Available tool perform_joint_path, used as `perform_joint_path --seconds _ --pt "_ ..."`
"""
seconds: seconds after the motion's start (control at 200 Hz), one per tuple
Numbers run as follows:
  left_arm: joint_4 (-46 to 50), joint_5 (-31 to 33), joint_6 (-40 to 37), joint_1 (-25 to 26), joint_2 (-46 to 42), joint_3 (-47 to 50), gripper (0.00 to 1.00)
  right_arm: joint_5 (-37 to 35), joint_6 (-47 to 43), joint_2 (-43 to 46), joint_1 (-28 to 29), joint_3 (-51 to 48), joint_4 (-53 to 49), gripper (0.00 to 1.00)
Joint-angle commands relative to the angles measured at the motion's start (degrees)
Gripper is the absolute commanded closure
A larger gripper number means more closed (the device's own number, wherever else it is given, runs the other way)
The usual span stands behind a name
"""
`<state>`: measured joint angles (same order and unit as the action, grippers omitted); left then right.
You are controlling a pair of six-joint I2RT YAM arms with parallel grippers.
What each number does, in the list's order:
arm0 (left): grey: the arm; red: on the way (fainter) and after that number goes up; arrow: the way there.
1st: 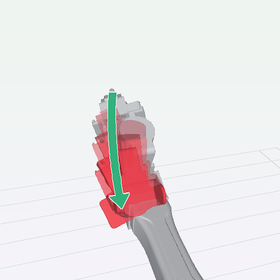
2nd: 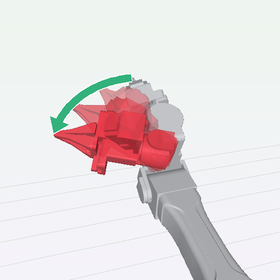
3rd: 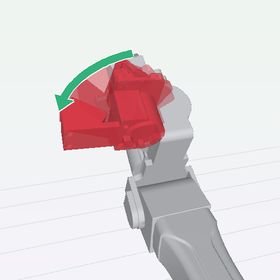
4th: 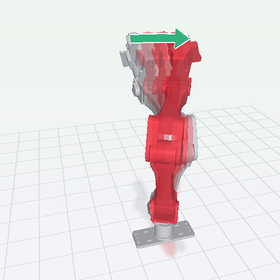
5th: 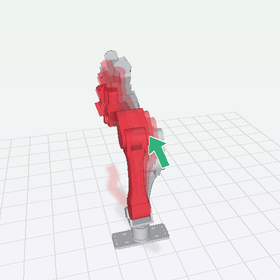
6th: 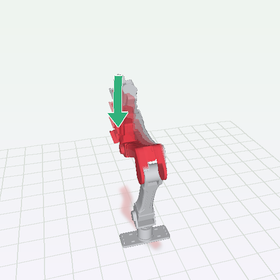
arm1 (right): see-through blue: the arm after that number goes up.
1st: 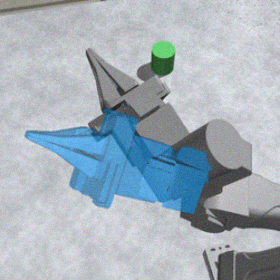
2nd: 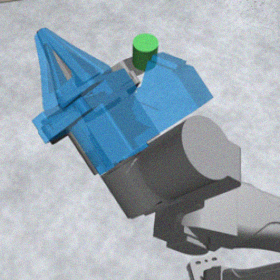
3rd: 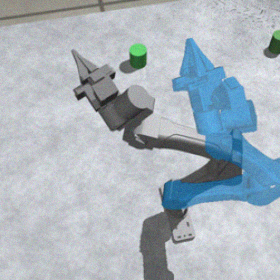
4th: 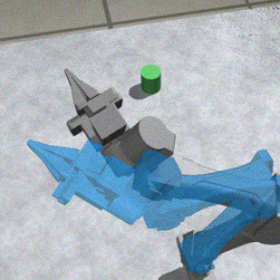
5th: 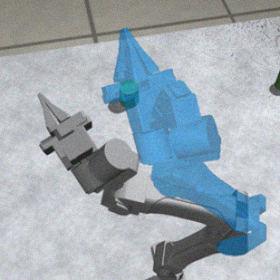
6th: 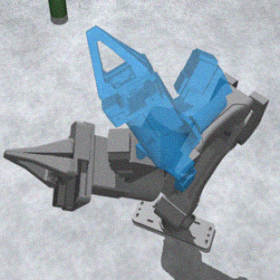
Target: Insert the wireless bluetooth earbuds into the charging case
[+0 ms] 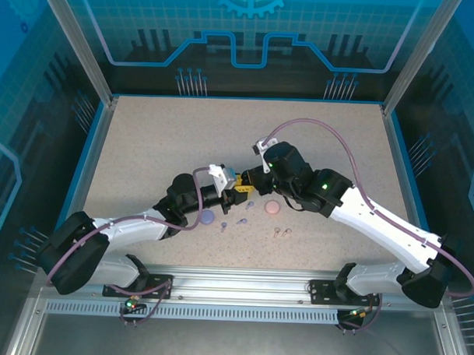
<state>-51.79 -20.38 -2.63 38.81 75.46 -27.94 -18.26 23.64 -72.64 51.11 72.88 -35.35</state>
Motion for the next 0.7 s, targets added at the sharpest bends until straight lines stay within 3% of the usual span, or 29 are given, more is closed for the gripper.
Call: perform_joint_path --seconds 0.0,0.695 --pt "-2.46 -0.89 0.79 0.39 -0.3 -1.15 0.93 -0.9 -0.38 -0.82 0.87 0.16 -0.27 0.77" --pt "-2.92 -0.02 1.31 0.39 -0.66 -0.81 0.93 2.3 0.53 -2.02 0.91 -0.81 -0.16 0.77"
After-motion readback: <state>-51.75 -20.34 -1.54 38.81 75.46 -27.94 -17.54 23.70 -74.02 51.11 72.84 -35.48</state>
